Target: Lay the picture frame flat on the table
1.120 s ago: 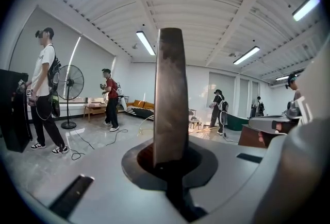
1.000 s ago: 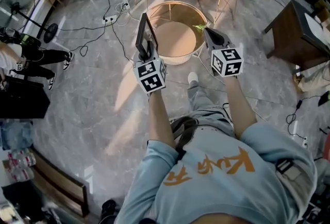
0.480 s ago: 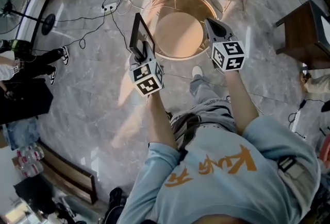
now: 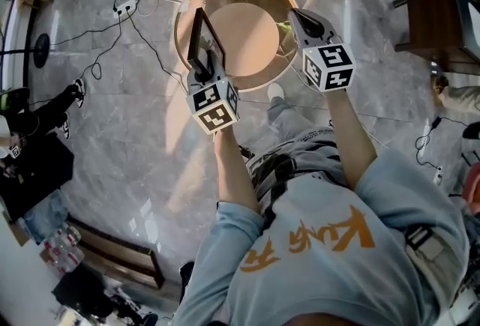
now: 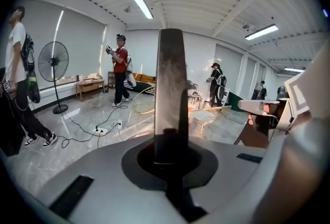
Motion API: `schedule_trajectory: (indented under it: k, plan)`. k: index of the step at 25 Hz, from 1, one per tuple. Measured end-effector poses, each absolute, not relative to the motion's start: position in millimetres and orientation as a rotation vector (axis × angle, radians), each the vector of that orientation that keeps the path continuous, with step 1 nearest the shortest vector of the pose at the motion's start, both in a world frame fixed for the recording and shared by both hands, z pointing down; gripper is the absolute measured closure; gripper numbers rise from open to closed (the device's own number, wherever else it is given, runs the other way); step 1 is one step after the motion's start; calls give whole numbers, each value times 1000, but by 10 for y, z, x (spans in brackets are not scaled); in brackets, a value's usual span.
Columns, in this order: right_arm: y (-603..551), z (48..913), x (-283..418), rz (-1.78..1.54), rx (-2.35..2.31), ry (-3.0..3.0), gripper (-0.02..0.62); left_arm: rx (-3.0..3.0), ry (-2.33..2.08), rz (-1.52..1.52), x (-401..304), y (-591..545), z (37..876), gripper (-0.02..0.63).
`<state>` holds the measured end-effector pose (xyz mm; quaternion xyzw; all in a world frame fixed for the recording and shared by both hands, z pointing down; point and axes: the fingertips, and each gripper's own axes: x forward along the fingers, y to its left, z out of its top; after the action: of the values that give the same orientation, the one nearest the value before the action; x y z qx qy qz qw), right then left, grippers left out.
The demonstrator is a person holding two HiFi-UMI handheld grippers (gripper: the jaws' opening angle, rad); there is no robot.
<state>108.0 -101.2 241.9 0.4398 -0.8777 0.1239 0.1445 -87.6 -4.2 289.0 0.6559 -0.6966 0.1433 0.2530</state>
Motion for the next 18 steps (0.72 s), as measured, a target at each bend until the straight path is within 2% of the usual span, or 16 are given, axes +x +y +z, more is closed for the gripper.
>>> schedule_trajectory:
  k: [4, 9, 18]
  plan:
    - [-1393, 2746, 1297, 426, 1297, -2475, 597, 1827, -1774, 471, -536, -511, 3170, 580]
    - [-1672, 2985, 1297, 329, 1267, -2417, 597, 1869, -1699, 535, -338, -730, 3316, 580]
    - [-1588, 3538, 726, 450, 1177, -2403, 597, 1804, -1621, 537, -748, -668, 3765, 580]
